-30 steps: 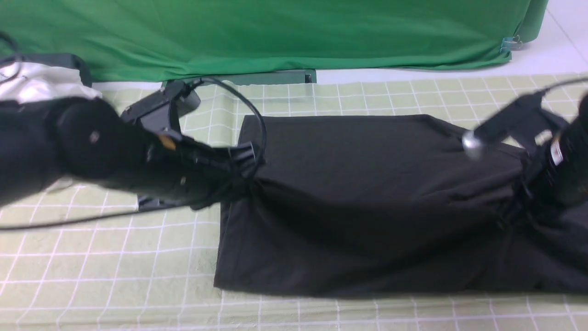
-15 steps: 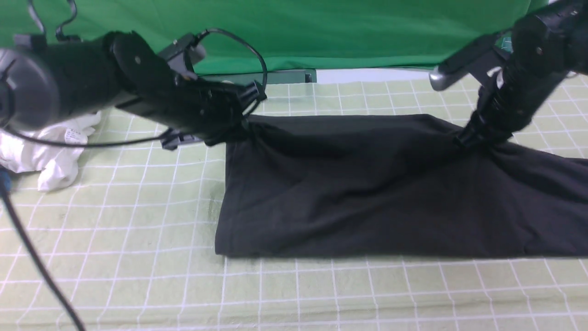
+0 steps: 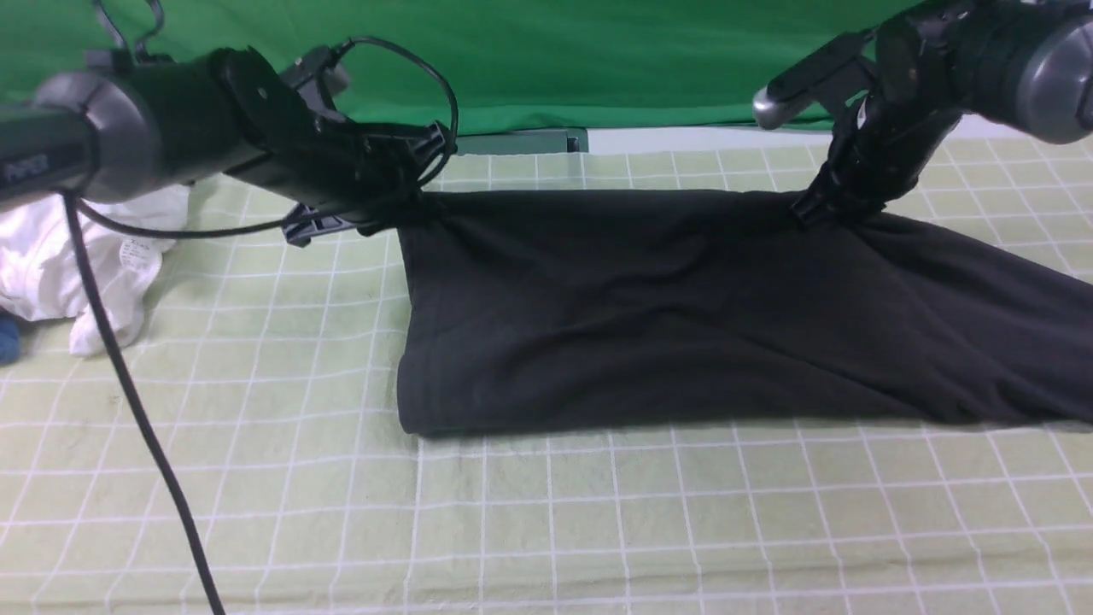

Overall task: Fold a long-sleeved shirt over a green coffee tablecloth.
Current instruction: 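Fold the black garment in half by bringing its near edge over to the far edge, then pull the folded dark garment lengthwise by its ends to straighten it flat on the table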

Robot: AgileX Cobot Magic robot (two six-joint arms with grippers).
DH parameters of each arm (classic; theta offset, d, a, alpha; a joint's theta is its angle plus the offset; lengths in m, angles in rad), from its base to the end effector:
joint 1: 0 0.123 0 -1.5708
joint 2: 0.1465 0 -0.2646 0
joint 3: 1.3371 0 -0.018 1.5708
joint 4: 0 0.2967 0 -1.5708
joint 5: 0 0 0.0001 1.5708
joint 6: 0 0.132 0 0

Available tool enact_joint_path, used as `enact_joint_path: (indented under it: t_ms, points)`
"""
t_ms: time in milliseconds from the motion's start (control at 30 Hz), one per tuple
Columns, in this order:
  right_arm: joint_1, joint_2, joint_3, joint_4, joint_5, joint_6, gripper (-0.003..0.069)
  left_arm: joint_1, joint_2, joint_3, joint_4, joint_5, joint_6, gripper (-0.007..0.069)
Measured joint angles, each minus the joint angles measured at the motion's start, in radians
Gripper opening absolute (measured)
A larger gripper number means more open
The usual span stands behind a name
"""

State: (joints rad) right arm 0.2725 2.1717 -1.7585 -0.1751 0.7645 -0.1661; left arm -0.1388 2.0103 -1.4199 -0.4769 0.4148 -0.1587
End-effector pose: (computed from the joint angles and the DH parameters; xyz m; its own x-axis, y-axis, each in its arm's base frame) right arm 0.5128 0.1268 0.1233 -0.7529 -0.5082 -0.4181 -0.4494 0.8612 -0.2374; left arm 0.4897 -0.0931 0.1164 -0.7709 -0.4529 -0.4479 -0.2209 0.8496 -0.4789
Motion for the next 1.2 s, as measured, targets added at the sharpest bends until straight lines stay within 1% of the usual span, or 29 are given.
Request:
enact_joint_path:
  t_ms: [100, 167, 233, 267, 300, 333, 433, 500, 567, 633, 667, 700, 800, 833, 900, 933, 967, 1000, 1033, 1067, 1133, 1200]
  points:
    - [-0.004, 0.033, 0.0, -0.001, -0.048, 0.0, 0.0076, 0.0, 0.029, 0.0, 0.002, -0.045, 0.021, 0.0027]
    - [-0.009, 0.057, 0.0, -0.009, -0.092, 0.0, 0.0102, 0.0, 0.046, 0.0, 0.001, -0.08, 0.028, 0.0027]
    - [-0.014, 0.072, 0.0, -0.026, -0.138, 0.0, 0.0148, 0.0, 0.057, 0.0, 0.001, -0.112, 0.031, 0.0027]
    - [-0.015, 0.073, 0.0, -0.03, -0.142, 0.0, 0.0153, 0.0, 0.058, 0.0, 0.001, -0.112, 0.031, 0.0027]
    - [-0.019, 0.076, 0.0, -0.042, -0.173, 0.0, 0.0201, 0.0, 0.061, 0.0, 0.001, -0.134, 0.032, 0.0029]
    - [-0.02, 0.076, 0.0, -0.05, -0.189, 0.0, 0.0232, 0.0, 0.061, 0.0, 0.001, -0.141, 0.032, 0.0034]
    - [-0.024, 0.076, -0.002, -0.084, -0.229, 0.002, 0.0303, 0.0, 0.061, -0.002, 0.002, -0.164, 0.034, 0.0077]
    - [-0.024, 0.069, -0.002, -0.093, -0.231, 0.003, 0.0317, 0.001, 0.061, -0.016, 0.006, -0.15, 0.035, 0.0127]
    - [-0.024, 0.051, -0.002, -0.097, -0.229, 0.003, 0.0316, 0.006, 0.061, -0.047, 0.017, -0.119, 0.035, 0.0185]
    - [-0.024, 0.007, -0.002, -0.101, -0.223, 0.003, 0.0301, 0.008, 0.057, -0.098, 0.048, -0.069, 0.035, 0.0258]
    - [-0.024, -0.008, -0.002, -0.102, -0.222, 0.003, 0.0293, 0.008, 0.053, -0.124, 0.061, -0.046, 0.035, 0.028]
    - [-0.024, -0.035, -0.002, -0.104, -0.218, 0.003, 0.028, 0.009, 0.045, -0.167, 0.074, -0.011, 0.035, 0.0323]
    - [-0.024, -0.12, -0.004, -0.109, -0.18, 0.0, 0.0223, 0.009, 0.025, -0.28, 0.093, 0.113, 0.037, 0.0409]
    - [-0.025, -0.153, -0.005, -0.112, -0.154, 0.0, 0.0189, 0.009, 0.017, -0.317, 0.096, 0.156, 0.037, 0.0428]
    - [-0.034, -0.219, -0.005, -0.122, -0.081, 0.0, 0.01, 0.009, 0.002, -0.417, 0.102, 0.288, 0.039, 0.0461]
    - [-0.037, -0.225, -0.005, -0.123, -0.073, 0.0, 0.0081, 0.009, -0.001, -0.434, 0.102, 0.301, 0.041, 0.0463]
    - [-0.057, -0.282, -0.005, -0.127, 0.009, -0.002, 0.0033, 0.009, -0.009, -0.496, 0.104, 0.414, 0.053, 0.0468]
    - [-0.063, -0.288, -0.005, -0.127, 0.018, -0.003, 0.0026, 0.009, -0.011, -0.51, 0.105, 0.426, 0.055, 0.0468]
    - [-0.078, -0.312, -0.005, -0.127, 0.056, -0.005, 0.0015, 0.009, -0.014, -0.536, 0.108, 0.483, 0.065, 0.0465]
    - [-0.109, -0.357, -0.005, -0.128, 0.135, -0.005, 0.0005, 0.009, -0.019, -0.572, 0.113, 0.547, 0.09, 0.0454]
    - [-0.172, -0.402, -0.006, -0.128, 0.237, -0.007, -0.0001, 0.008, -0.022, -0.602, 0.13, 0.611, 0.11, 0.0423]
    - [-0.249, -0.437, -0.006, -0.117, 0.357, -0.008, -0.0004, 0.008, -0.021, -0.606, 0.155, 0.656, 0.119, 0.037]
